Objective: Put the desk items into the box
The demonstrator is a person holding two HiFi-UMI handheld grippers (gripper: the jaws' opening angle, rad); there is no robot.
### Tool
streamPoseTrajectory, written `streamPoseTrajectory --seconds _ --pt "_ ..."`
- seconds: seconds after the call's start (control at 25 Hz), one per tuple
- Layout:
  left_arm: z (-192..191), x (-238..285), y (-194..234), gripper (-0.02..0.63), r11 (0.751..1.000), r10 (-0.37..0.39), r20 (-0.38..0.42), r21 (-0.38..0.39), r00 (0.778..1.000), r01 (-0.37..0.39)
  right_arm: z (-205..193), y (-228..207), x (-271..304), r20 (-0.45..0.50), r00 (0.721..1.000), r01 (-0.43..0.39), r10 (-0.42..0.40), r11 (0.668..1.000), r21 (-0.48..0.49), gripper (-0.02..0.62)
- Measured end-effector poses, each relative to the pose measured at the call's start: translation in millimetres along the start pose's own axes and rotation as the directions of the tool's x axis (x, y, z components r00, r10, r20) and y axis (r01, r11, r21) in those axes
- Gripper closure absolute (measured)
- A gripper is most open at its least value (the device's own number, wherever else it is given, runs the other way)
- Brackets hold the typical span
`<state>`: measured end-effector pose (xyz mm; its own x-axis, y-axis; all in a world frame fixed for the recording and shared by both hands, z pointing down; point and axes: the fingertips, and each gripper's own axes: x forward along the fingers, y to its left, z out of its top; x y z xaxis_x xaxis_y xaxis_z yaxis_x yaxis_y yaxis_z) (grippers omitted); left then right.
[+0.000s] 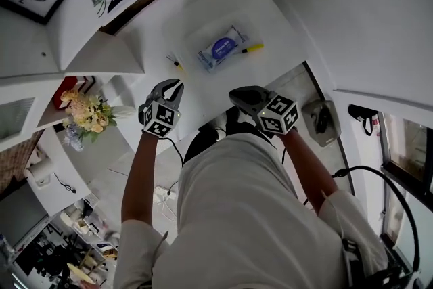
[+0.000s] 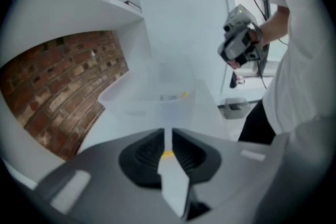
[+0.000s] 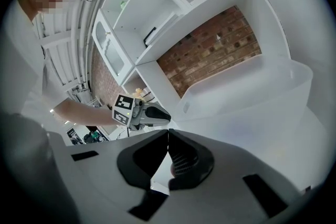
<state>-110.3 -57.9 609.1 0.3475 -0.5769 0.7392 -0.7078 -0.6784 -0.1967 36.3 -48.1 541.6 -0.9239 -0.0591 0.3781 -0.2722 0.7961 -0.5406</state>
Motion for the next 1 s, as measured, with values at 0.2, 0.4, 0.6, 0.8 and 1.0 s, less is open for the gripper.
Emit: streamPoseTrajectory --seconds 0.2,0.4,0.6,0.8,1.0 --pt "-36.6 35.0 0.6 0.558 0.985 -0.112 -0.124 0.116 0.986 0.126 -6.5 1.6 12.1 0.008 1.000 0.030 -0.030 0.999 0.031 0.595" --pt "-64.2 65.7 1.2 0.524 0.958 -0.194 -0.201 0.171 0.960 0.230 -17.9 14.6 24.8 0.018 0.997 0.069 -0.071 0.993 0.096 0.595" --pt "-87.6 96.9 0.4 0.508 0.920 -0.254 -0.265 0.232 0.930 0.317 -32.4 19.2 31.6 0.014 0.992 0.124 -0.127 0.981 0.151 0.595" --pt "-101.4 125.1 6.6 0.508 0.877 -0.268 -0.301 0.316 0.915 0.361 -46.6 19.1 32.4 -0.001 0.984 0.174 -0.177 0.966 0.190 0.595" --pt "-118.7 145.0 6.9 0.508 0.797 -0.297 -0.384 0.406 0.874 0.448 -52.0 21.4 36.8 -0.004 0.977 0.209 -0.213 0.955 0.213 0.595"
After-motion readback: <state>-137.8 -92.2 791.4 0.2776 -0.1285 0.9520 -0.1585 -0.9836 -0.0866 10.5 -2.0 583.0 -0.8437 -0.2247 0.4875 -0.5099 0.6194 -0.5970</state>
